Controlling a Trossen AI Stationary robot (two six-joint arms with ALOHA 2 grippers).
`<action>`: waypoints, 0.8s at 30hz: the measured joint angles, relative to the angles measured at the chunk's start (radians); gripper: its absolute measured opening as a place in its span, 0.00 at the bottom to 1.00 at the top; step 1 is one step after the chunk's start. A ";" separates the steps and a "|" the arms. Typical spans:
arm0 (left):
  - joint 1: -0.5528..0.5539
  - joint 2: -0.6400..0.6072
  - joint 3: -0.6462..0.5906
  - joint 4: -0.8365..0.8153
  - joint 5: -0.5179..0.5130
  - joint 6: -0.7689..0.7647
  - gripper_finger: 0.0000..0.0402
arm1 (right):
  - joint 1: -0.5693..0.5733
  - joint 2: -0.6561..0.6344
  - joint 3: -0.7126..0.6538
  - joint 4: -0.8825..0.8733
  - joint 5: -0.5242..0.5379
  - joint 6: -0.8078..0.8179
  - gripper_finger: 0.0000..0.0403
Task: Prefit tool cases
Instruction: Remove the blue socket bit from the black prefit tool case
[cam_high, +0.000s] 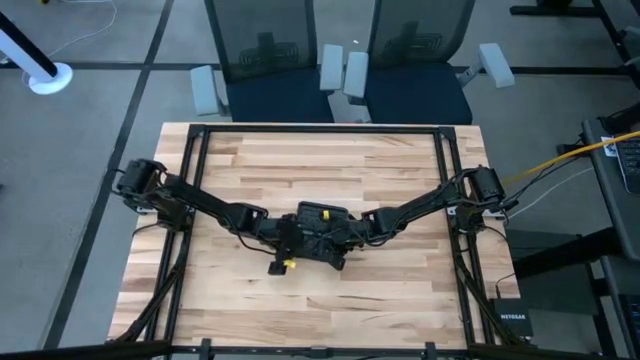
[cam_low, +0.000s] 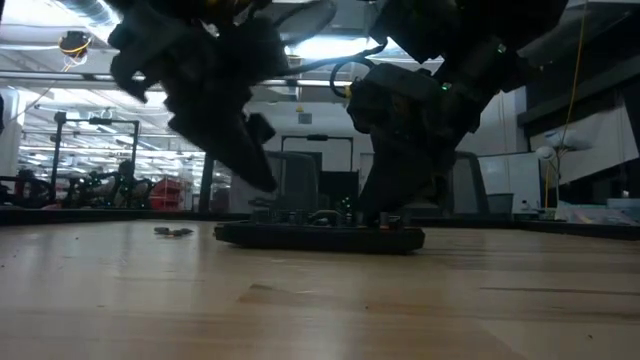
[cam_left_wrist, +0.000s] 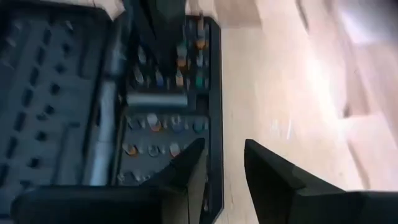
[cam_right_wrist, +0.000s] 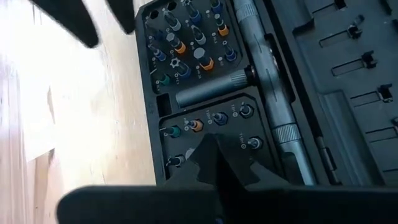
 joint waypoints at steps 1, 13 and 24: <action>0.000 -0.002 0.000 -0.002 -0.007 0.011 0.25 | 0.000 0.000 0.000 0.000 0.000 0.000 0.00; 0.024 0.050 -0.001 -0.040 -0.033 0.102 0.25 | 0.000 0.000 0.000 0.002 0.002 0.000 0.00; 0.007 0.024 0.000 -0.065 -0.022 0.069 0.23 | 0.000 0.001 0.000 0.008 0.009 0.000 0.00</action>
